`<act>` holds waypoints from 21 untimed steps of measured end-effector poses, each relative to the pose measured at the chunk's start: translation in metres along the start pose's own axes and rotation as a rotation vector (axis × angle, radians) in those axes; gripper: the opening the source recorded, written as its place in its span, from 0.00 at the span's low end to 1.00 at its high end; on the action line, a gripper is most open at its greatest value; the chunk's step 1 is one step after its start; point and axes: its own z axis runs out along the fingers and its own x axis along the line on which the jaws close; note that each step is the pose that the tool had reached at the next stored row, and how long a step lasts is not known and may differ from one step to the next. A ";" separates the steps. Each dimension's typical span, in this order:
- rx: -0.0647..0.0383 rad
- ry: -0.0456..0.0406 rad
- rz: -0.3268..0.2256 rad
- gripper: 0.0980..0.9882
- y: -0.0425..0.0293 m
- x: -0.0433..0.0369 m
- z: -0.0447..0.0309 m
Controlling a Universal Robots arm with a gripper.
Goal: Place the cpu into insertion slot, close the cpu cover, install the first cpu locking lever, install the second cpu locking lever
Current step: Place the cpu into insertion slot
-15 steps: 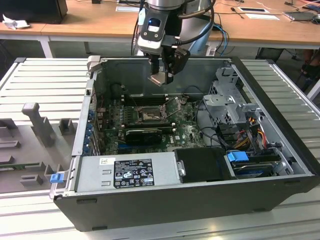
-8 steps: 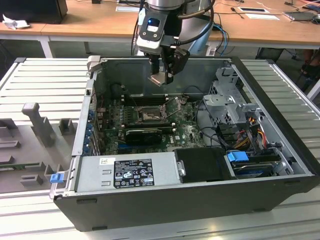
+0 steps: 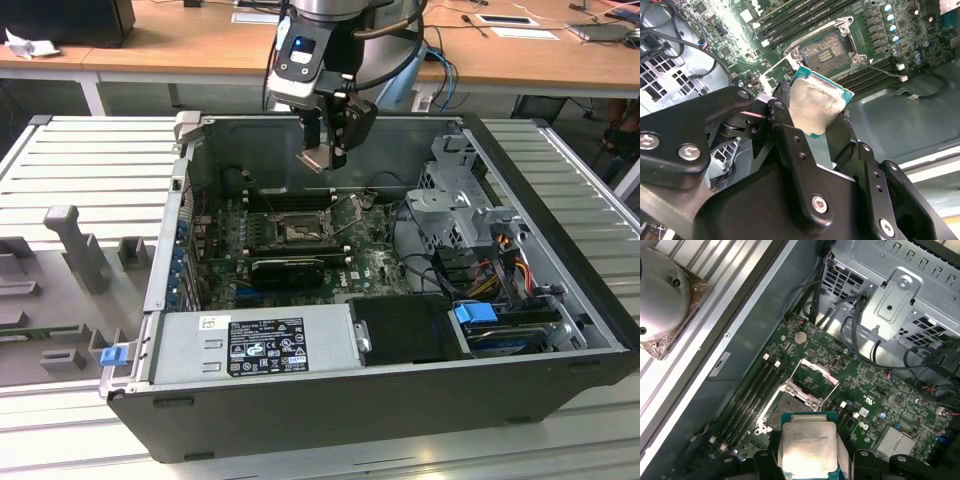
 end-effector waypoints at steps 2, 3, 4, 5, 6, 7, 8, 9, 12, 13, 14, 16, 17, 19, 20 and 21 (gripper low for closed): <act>0.000 -0.0014 0.015 0.48 0.0000 0.0000 0.0002; -0.001 -0.0022 0.025 0.48 0.0000 0.0000 0.0004; -0.001 -0.0028 0.032 0.48 0.0000 0.0000 0.0005; -0.001 -0.0033 0.038 0.48 -0.0001 0.0000 0.0005; -0.001 -0.0038 0.044 0.48 -0.0001 0.0000 0.0007; -0.001 -0.0042 0.048 0.48 -0.0001 0.0000 0.0008; -0.001 -0.0050 0.057 0.48 -0.0001 0.0000 0.0009; -0.001 -0.0054 0.062 0.48 -0.0001 0.0000 0.0009; -0.001 -0.0069 0.079 0.48 -0.0001 0.0000 0.0012; -0.002 -0.0074 0.085 0.48 -0.0001 0.0000 0.0013; -0.002 -0.0078 0.090 0.48 -0.0002 0.0000 0.0014; -0.002 -0.0096 0.111 0.48 -0.0002 0.0000 0.0018; -0.002 -0.0109 0.125 0.48 -0.0002 0.0000 0.0021; -0.003 -0.0127 0.146 0.48 -0.0003 0.0000 0.0024; -0.003 -0.0140 0.161 0.48 -0.0003 0.0000 0.0027; -0.003 -0.0154 0.177 0.48 -0.0003 0.0000 0.0030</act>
